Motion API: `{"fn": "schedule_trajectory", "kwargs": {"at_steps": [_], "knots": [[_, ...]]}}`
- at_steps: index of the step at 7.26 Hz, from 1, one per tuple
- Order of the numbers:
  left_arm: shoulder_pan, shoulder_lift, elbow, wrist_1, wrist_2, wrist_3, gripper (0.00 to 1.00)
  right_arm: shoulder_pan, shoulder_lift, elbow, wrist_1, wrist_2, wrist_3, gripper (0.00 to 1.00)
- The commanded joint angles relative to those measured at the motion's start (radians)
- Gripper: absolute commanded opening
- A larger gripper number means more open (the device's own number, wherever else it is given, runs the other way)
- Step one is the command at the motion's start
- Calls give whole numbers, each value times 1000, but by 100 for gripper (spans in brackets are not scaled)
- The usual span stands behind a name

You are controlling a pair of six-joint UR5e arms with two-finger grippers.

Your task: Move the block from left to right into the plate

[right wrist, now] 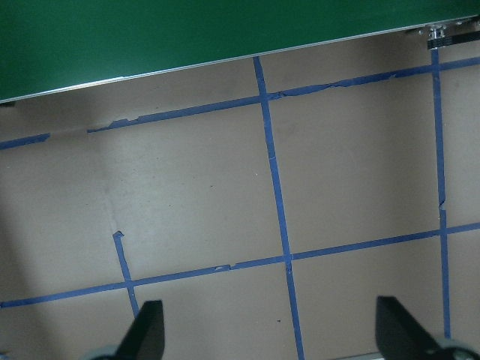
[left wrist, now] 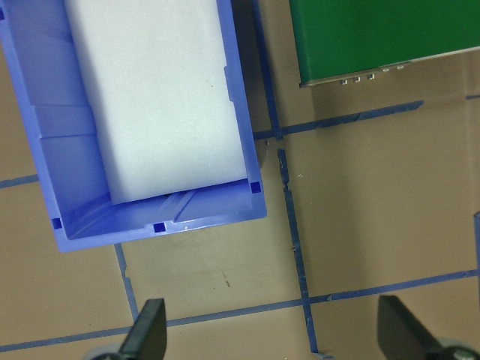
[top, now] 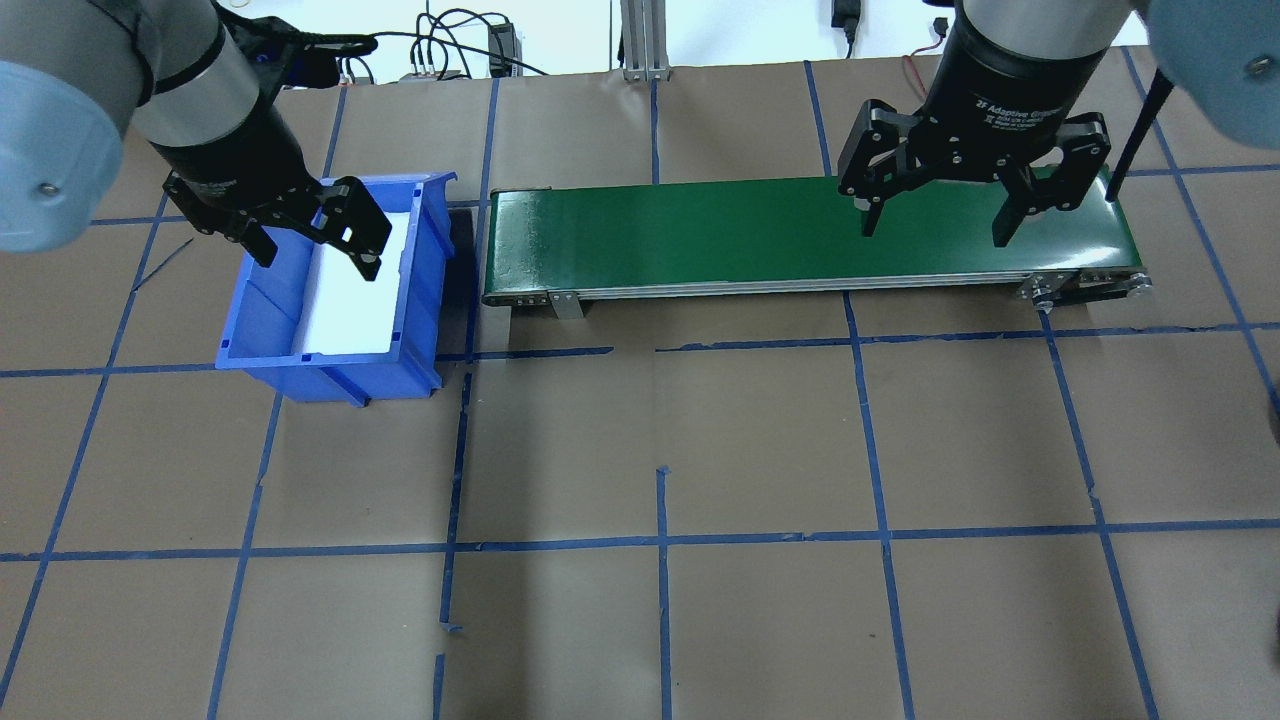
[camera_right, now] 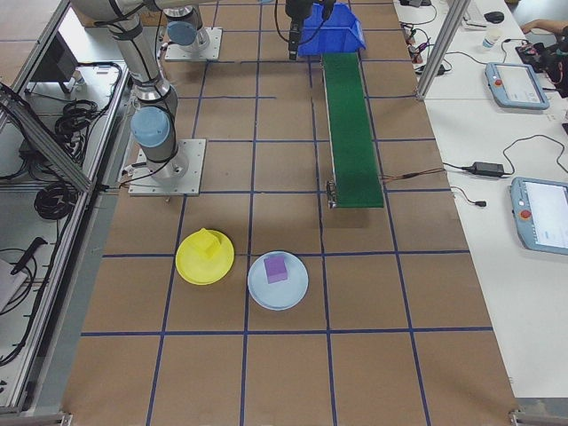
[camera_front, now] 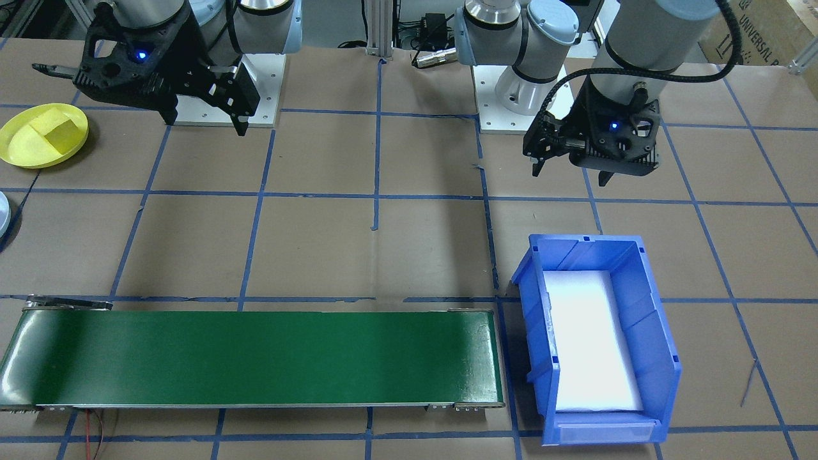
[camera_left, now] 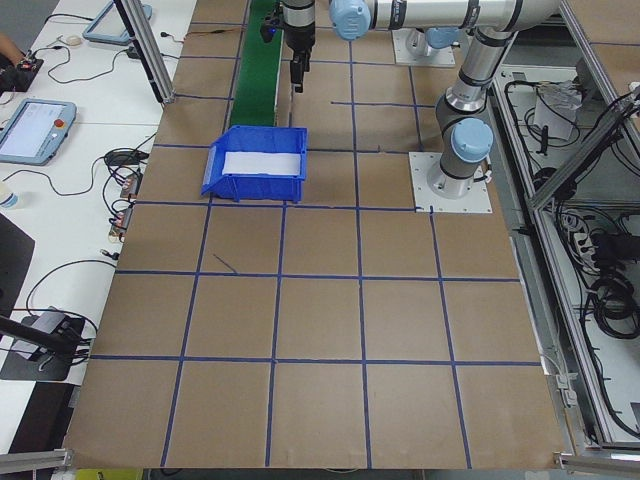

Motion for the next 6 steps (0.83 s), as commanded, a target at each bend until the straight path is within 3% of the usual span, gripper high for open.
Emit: {"fn": "schedule_trajectory", "kwargs": {"at_steps": [1,6], "knots": [[-41,-3,-11,32,2,-8,100,-2,2,8,-15,-7,-8,100],[-38,-2,-14,65,3,0,100,-18,2,19,-33,5,-66,100]]}}
